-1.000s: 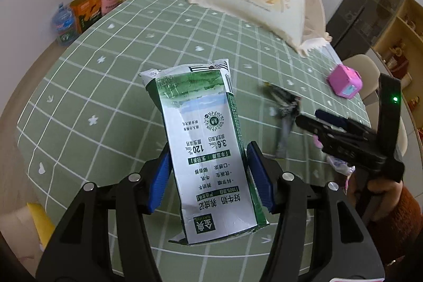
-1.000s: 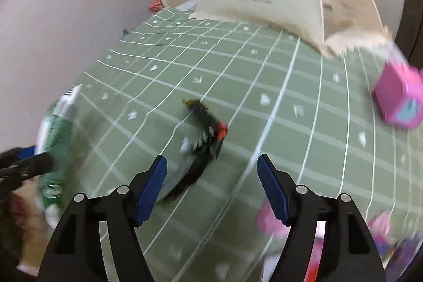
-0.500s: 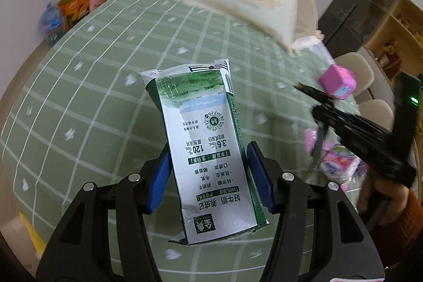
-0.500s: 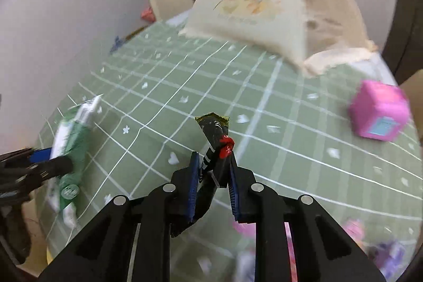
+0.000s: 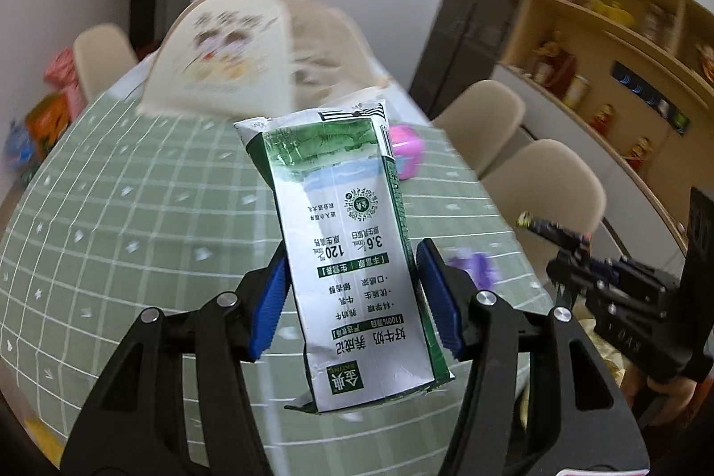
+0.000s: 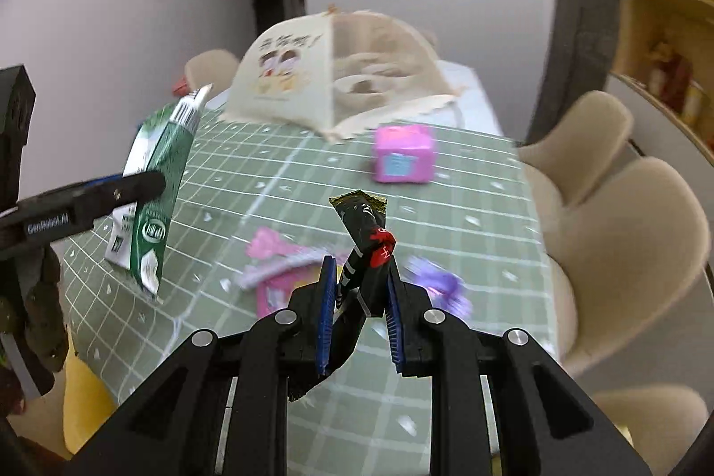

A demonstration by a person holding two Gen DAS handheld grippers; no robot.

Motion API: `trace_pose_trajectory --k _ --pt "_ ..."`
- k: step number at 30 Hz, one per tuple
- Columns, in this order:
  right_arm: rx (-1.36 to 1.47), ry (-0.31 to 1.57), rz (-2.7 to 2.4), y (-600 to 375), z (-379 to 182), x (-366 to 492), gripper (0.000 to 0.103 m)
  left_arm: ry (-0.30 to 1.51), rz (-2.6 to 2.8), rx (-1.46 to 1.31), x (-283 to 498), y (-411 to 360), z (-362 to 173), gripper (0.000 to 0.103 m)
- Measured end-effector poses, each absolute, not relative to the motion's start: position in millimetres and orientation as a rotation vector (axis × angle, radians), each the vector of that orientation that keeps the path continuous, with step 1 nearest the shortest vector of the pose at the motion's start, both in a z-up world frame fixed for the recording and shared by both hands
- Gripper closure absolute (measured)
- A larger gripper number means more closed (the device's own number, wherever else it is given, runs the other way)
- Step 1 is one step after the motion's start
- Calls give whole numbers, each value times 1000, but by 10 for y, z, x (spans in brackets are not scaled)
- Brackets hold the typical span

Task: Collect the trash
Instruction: 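Carry the milk carton and black stick toward the yellow trash bag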

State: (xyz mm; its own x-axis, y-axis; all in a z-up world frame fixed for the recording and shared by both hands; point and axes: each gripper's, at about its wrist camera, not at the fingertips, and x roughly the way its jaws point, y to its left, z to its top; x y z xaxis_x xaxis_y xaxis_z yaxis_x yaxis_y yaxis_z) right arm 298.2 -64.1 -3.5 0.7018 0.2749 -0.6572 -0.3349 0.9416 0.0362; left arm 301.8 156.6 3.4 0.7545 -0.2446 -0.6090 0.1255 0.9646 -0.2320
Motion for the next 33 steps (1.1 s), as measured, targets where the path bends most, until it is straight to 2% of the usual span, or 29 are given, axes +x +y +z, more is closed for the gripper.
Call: trace_pose_trajectory --k 9,19,33 --pt "-34 648 201 -1851 126 2068 82 611 -314 -132 2502 356 401 49" --pt "41 610 -4 -2881 112 1248 82 592 -496 -64 2068 -821 442 49" --pt "104 613 -166 -3549 -22 791 82 789 -725 -42 2024 -1759 -288 49"
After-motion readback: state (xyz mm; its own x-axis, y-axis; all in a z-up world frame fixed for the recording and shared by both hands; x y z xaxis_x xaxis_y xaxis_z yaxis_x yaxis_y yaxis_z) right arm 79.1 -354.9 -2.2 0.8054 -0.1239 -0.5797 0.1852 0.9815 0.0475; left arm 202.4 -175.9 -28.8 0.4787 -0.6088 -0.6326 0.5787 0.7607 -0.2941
